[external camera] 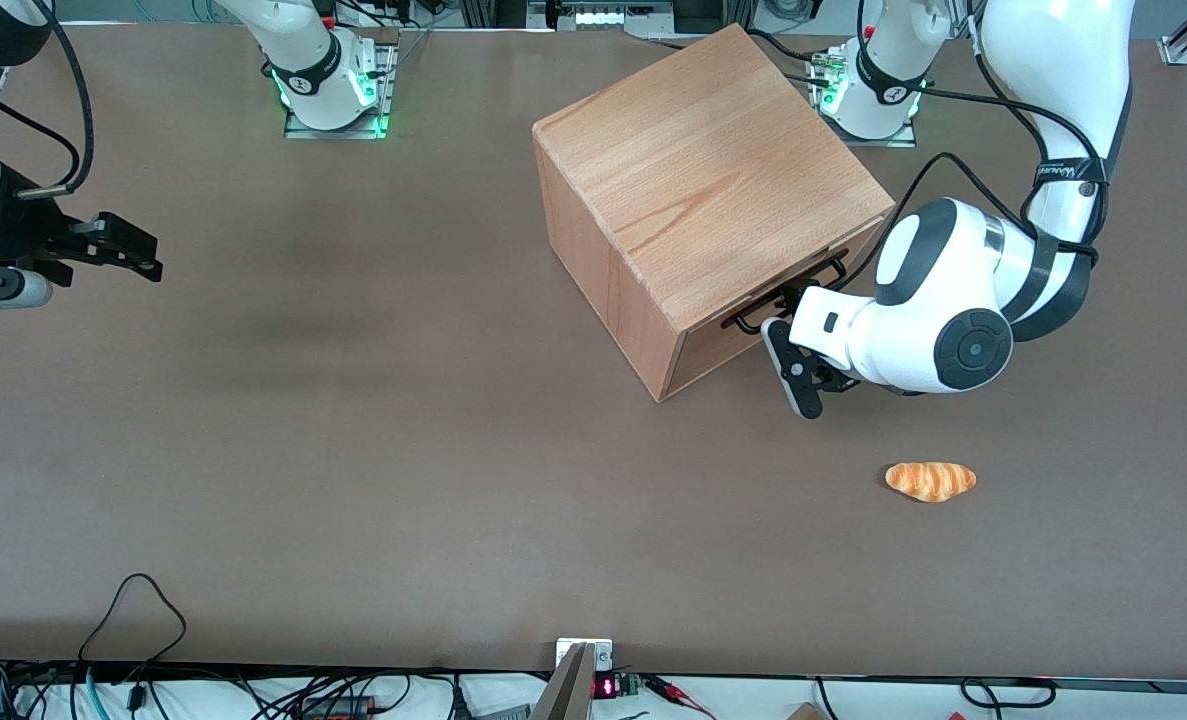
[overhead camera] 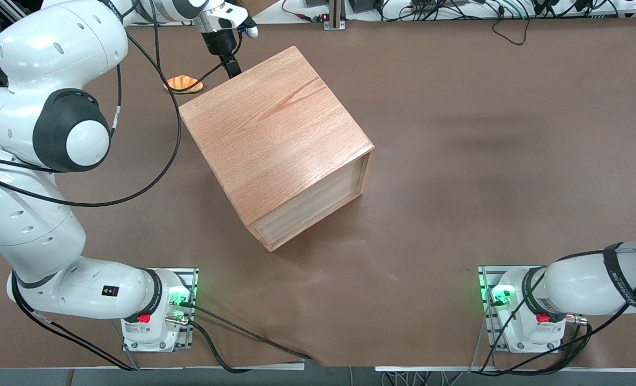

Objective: Open top drawer with left arm
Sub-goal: 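Pull the handle outward with the left gripper, sliding the drawer open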

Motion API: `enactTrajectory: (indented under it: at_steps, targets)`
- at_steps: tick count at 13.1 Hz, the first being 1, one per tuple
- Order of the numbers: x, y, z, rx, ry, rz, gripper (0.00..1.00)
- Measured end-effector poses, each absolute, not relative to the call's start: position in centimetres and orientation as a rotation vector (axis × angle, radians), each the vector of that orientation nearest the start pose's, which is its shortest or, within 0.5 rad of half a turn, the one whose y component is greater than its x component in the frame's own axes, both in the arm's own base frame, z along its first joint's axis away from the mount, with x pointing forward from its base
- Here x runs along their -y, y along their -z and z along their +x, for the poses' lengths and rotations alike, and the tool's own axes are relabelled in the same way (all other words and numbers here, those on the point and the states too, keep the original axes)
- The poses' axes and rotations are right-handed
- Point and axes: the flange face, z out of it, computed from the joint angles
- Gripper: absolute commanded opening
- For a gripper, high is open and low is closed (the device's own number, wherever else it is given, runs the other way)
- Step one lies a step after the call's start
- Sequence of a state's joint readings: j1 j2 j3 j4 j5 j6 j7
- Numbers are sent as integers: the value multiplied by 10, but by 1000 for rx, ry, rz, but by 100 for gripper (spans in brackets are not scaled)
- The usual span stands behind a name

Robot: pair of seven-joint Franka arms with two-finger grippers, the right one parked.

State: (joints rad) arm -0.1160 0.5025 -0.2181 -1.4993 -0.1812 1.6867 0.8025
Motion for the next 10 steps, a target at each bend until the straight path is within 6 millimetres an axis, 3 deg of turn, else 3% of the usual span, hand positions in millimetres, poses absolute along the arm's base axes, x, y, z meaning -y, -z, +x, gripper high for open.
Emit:
enactTrajectory:
  at_steps: [10]
  targets:
    - [183, -366, 646, -1707, -274, -3010, 100]
